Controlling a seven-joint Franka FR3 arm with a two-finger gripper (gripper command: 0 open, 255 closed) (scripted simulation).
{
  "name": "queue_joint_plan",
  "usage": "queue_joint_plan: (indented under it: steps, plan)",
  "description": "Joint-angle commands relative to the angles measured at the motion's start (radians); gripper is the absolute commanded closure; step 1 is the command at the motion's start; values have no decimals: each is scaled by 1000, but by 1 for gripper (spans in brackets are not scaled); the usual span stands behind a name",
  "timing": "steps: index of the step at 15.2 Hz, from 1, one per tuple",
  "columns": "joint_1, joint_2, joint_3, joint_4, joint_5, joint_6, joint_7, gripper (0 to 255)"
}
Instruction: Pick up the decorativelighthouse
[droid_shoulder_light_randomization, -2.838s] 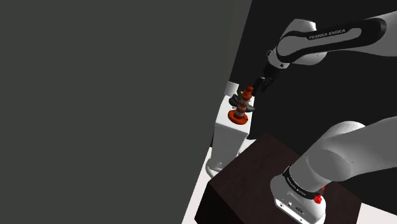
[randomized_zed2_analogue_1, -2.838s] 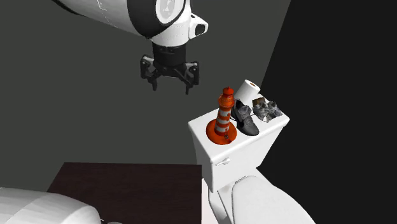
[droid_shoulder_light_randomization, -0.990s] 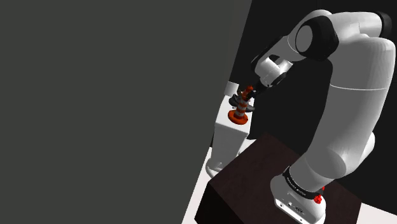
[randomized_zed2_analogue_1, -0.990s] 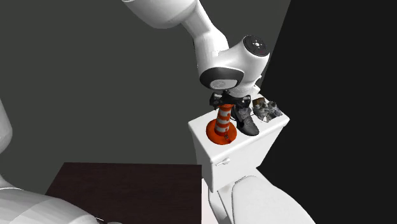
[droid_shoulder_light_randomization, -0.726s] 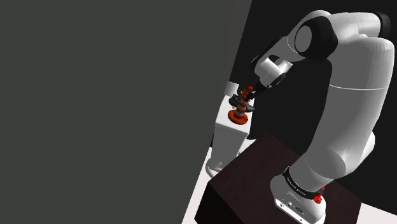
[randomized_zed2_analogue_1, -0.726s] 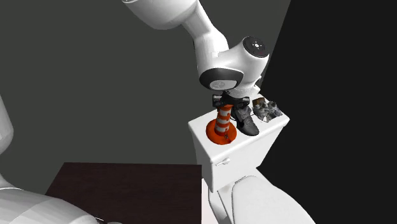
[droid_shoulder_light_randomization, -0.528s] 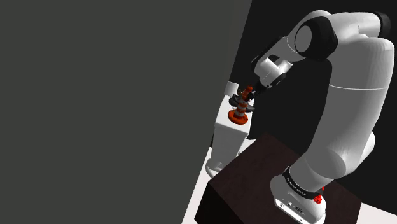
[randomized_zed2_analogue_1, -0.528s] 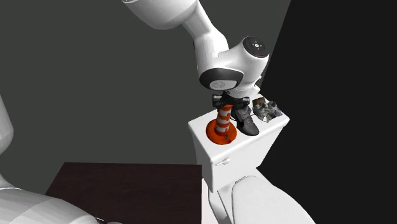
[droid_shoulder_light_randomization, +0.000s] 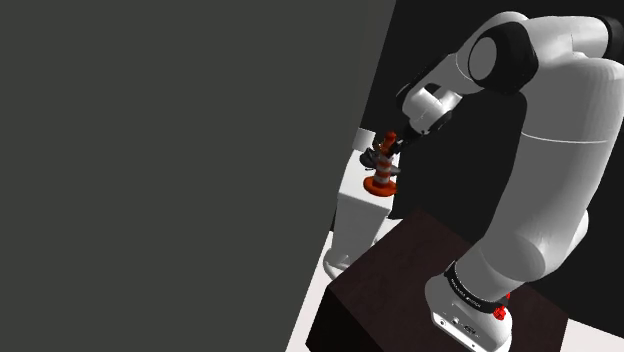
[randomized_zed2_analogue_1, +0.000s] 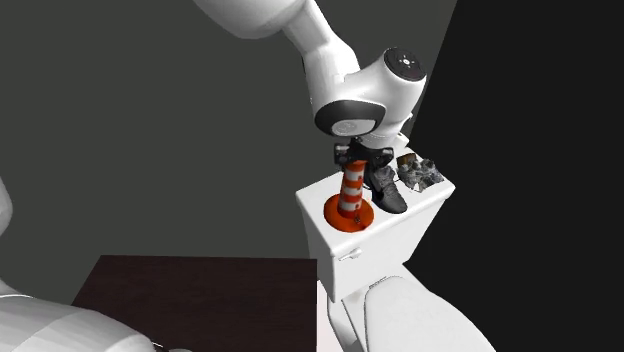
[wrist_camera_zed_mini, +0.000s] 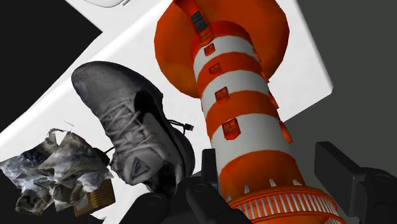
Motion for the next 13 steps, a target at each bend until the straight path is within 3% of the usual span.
queue_joint_plan:
  steps: [1, 11, 13]
  plan:
    - [14, -26, -18, -6, -32, -11, 27, 255]
    - [73, -144, -97, -19, -195, -71, 160, 255]
    - [74, -146, -98, -19, -197, -72, 162, 255]
